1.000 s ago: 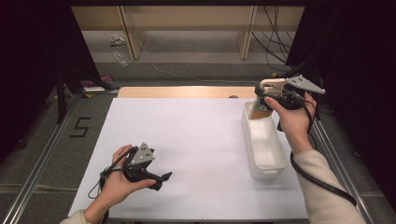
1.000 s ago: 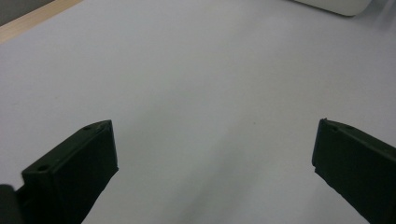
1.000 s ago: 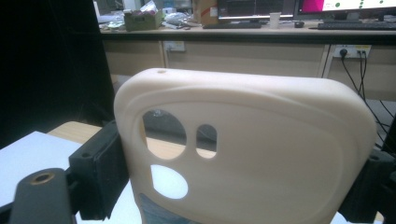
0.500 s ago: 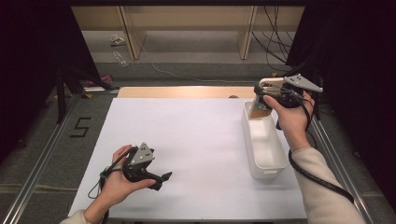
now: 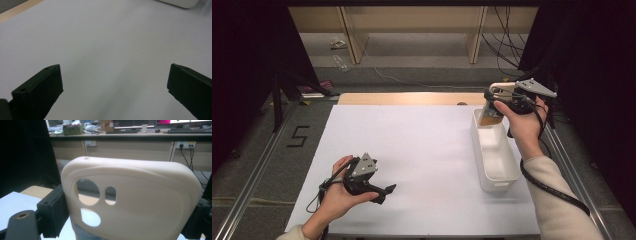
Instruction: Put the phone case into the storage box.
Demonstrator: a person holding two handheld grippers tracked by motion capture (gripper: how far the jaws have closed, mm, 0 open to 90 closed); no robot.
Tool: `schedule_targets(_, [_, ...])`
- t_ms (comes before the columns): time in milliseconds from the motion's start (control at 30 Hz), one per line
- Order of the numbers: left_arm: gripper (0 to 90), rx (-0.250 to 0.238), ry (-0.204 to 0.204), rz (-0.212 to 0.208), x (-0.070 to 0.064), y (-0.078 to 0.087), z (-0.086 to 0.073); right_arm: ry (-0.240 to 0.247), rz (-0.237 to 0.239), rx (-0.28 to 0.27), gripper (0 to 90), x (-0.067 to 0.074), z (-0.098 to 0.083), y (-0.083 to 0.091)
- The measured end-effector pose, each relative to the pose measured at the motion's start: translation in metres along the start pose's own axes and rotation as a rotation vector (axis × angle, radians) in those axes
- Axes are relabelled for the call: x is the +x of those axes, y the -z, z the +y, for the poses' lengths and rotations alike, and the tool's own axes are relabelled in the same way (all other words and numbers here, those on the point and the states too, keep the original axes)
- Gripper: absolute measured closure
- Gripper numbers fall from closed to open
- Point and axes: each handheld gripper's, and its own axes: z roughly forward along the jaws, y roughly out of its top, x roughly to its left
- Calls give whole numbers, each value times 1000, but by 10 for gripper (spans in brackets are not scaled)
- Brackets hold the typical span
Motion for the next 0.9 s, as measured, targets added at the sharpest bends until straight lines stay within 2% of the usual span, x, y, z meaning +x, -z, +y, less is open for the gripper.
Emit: schedule_targets(900, [0,-1,3,-2,0,0,0,1,-12,16,145,-2,1,-10])
